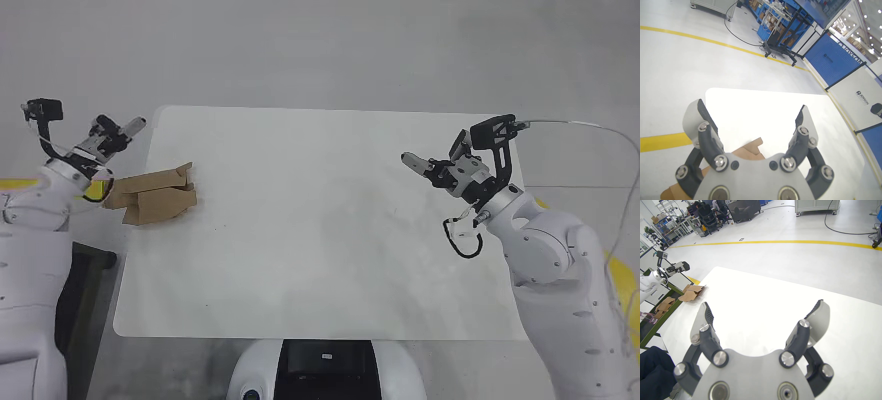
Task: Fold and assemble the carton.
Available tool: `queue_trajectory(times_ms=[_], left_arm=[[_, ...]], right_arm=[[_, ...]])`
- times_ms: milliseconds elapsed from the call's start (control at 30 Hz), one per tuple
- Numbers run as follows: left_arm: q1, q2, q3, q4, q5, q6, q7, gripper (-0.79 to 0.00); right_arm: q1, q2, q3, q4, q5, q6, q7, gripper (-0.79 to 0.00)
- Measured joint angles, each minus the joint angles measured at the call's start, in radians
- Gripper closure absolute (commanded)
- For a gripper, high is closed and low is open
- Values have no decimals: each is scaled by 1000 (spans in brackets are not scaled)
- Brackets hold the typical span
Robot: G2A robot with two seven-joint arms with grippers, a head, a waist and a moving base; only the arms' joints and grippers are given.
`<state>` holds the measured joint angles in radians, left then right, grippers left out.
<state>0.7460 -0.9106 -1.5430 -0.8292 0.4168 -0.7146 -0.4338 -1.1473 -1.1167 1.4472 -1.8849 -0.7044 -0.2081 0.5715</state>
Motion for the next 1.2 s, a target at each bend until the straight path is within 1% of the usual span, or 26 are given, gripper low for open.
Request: queue_trajectory(times_ms=[100, 267, 467, 1200], left_arm=[[-38, 8, -15, 75, -29, -15, -36, -785], [-83, 23, -37, 175, -5, -16, -24, -785], [-134, 31, -49, 278, -32, 17, -48, -785], [-135, 31, -48, 279, -32, 19, -50, -785]], right_arm=[[0, 0, 0, 0, 0, 0, 0, -785], [0, 0, 0, 0, 0, 0, 0, -785], [0, 0, 0, 0, 0, 0, 0, -785], [0, 0, 0, 0, 0, 0, 0, -785]])
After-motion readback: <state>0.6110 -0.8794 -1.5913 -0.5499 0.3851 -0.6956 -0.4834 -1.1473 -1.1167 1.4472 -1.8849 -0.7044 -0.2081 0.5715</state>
